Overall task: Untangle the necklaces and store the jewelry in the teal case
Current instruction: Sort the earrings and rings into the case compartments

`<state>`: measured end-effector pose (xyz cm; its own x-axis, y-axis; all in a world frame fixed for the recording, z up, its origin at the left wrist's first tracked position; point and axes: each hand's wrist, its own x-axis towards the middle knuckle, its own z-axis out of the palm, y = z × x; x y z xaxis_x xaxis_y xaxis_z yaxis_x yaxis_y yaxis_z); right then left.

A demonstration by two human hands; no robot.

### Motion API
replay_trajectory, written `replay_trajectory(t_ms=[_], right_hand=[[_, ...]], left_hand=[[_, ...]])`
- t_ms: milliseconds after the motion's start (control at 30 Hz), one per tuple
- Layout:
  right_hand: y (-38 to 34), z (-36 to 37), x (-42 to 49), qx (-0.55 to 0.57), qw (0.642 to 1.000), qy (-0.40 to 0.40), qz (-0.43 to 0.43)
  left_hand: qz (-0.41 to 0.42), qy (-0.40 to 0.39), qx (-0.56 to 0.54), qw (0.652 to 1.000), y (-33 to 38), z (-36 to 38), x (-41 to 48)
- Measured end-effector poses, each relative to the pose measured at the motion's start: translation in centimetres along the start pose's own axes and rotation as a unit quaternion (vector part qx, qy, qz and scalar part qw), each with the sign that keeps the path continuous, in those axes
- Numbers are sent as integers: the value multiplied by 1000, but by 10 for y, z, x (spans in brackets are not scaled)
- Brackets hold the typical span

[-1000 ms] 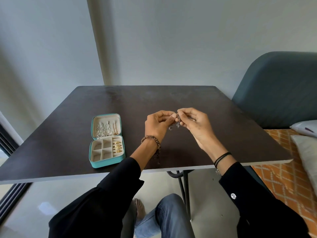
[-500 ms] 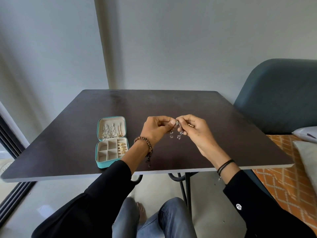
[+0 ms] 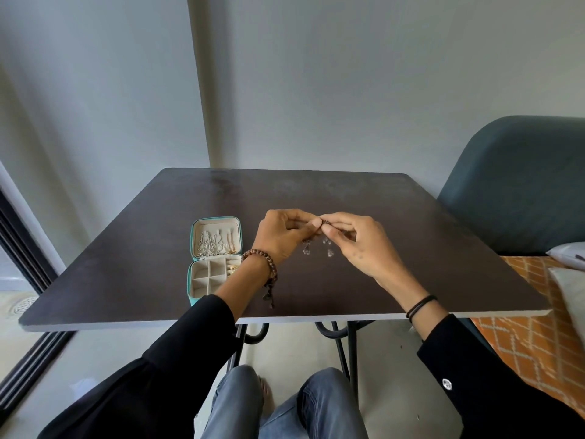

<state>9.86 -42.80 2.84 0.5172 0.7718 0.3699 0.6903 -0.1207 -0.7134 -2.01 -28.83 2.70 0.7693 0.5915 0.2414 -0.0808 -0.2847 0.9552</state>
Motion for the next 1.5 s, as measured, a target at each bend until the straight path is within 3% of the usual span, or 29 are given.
replay_trajectory(t_ms=[100, 300, 700, 1133, 1400, 1500], right_hand=[[2, 4, 2, 73, 997, 33, 17], [-4, -2, 3, 213, 974, 16, 70], [-8, 8, 9, 233, 967, 16, 99], [-15, 17, 21, 205, 976, 7, 68], [-16, 22, 22, 223, 972, 9, 70], [-18, 22, 21, 238, 968, 5, 82]], left_hand=[[-47, 4, -88, 995, 5, -3, -4], [-104, -6, -97, 990, 11, -14, -2], [-140, -6, -109, 984, 17, -29, -4], [-43, 2, -31, 999, 11, -29, -2], [-15, 29, -55, 998, 6, -26, -6], [-44, 34, -87, 995, 10, -25, -10]])
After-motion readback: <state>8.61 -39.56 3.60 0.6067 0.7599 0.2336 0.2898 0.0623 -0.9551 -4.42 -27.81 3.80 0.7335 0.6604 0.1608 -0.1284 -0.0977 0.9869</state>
